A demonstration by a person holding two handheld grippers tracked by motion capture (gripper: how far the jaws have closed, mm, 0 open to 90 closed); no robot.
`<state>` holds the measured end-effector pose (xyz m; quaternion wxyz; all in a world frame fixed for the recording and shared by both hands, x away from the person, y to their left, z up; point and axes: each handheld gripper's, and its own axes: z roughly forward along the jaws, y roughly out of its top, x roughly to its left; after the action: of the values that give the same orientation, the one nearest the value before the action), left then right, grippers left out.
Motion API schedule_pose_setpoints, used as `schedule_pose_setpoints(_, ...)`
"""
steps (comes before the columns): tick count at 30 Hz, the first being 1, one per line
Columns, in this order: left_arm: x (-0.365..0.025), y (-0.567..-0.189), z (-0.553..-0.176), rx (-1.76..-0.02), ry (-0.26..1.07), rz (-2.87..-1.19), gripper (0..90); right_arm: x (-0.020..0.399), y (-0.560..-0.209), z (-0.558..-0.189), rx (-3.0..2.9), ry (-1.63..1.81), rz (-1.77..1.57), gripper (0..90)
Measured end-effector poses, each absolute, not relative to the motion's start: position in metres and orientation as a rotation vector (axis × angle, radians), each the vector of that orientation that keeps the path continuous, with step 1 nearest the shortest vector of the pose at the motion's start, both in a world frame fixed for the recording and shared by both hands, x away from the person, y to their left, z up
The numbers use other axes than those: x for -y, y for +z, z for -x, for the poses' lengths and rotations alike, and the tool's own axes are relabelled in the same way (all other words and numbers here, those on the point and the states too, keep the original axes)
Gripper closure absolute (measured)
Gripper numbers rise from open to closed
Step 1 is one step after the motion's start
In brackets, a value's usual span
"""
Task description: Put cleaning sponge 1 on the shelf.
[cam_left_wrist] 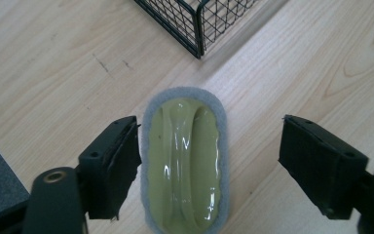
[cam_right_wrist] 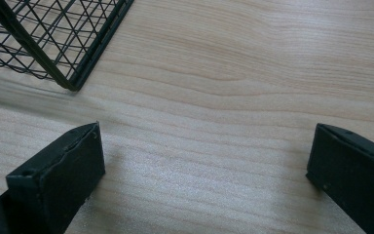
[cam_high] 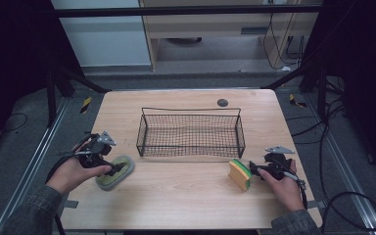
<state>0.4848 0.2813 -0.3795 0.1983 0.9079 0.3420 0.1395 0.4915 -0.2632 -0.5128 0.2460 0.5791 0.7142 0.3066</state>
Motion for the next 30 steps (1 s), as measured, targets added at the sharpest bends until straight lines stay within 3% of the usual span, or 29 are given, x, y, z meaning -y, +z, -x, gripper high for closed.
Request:
schedule_pose_setpoints(6, -0.28, -0.387, -0.49, -0.957, 0.332, -2.642, 28.8, 0.263, -0.513, -0.492, -1.949, 0.836, -1.58, 0.5)
schedule_pose_setpoints(16, -0.295, -0.4, -0.499, -1.048, 0.305, -2.649, 43.1, 0.263, -0.513, -0.492, -1.948, 0.838, -1.582, 0.5)
schedule_pose_setpoints(30, -0.29, -0.416, -0.509, -1.126, 0.243, -2.699, 44.8, 0.263, -0.513, -0.492, -1.949, 0.838, -1.581, 0.5)
